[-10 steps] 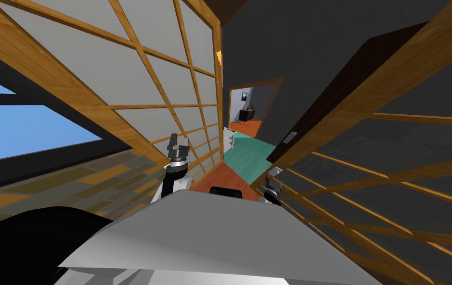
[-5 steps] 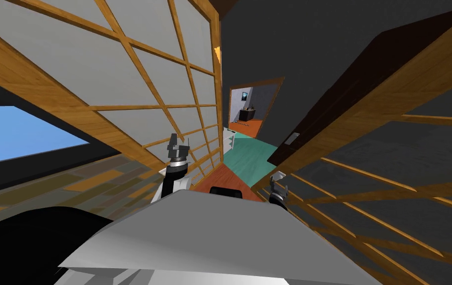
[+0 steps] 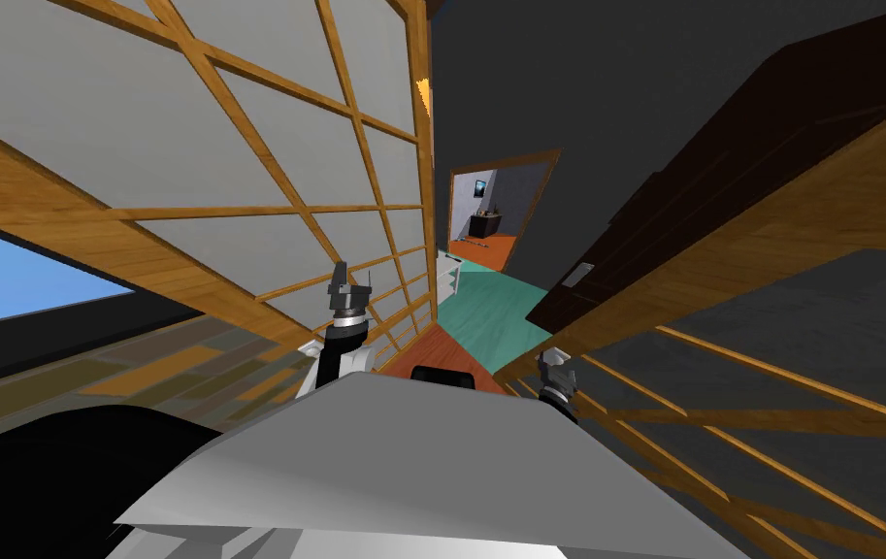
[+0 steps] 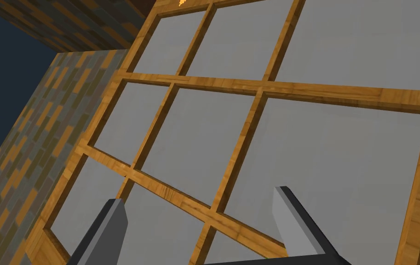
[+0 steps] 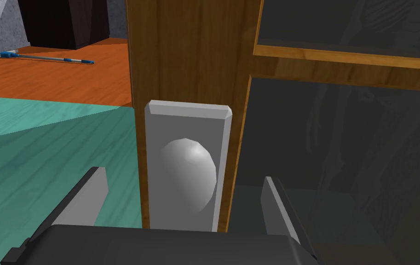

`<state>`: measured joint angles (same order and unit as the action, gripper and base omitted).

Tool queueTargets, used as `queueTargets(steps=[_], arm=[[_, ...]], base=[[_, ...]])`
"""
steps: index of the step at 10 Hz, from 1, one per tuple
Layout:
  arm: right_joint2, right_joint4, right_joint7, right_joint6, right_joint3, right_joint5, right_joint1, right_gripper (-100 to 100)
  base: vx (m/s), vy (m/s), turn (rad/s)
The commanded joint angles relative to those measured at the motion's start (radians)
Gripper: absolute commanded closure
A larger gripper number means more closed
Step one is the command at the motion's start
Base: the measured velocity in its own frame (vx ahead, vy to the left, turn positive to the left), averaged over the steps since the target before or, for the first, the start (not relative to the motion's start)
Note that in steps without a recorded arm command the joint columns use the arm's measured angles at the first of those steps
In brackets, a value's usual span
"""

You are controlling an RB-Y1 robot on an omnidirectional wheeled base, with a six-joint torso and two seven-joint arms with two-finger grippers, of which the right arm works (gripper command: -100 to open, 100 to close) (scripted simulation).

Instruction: Pull the door open

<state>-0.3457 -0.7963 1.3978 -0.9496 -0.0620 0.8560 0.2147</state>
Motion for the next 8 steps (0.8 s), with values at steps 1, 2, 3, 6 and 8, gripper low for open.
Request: queueTargets(steps=[1,2,3,6,8], arm=[[-0.026,-0.001,0.028,0.002,-0.002,0.001,0.017,-100],[-0.033,0.003,0.039,0.001,-0.003,0.001,0.021,-100],[-0.027,-0.012,0.022,0.008,0.000,0.003,0.022,-100],[-0.027,-0.012,0.022,0.008,0.000,0.003,0.022,100],[-0.027,-0.012,0.022,0.008,0.000,0.003,0.022,100]], base=[[0.133,-0.016,0.002],[0.152,0.004,0.010],[0.058,0.005,-0.016],[-0.021,0.000,0.005],[-0.003,-0.002,0.004]])
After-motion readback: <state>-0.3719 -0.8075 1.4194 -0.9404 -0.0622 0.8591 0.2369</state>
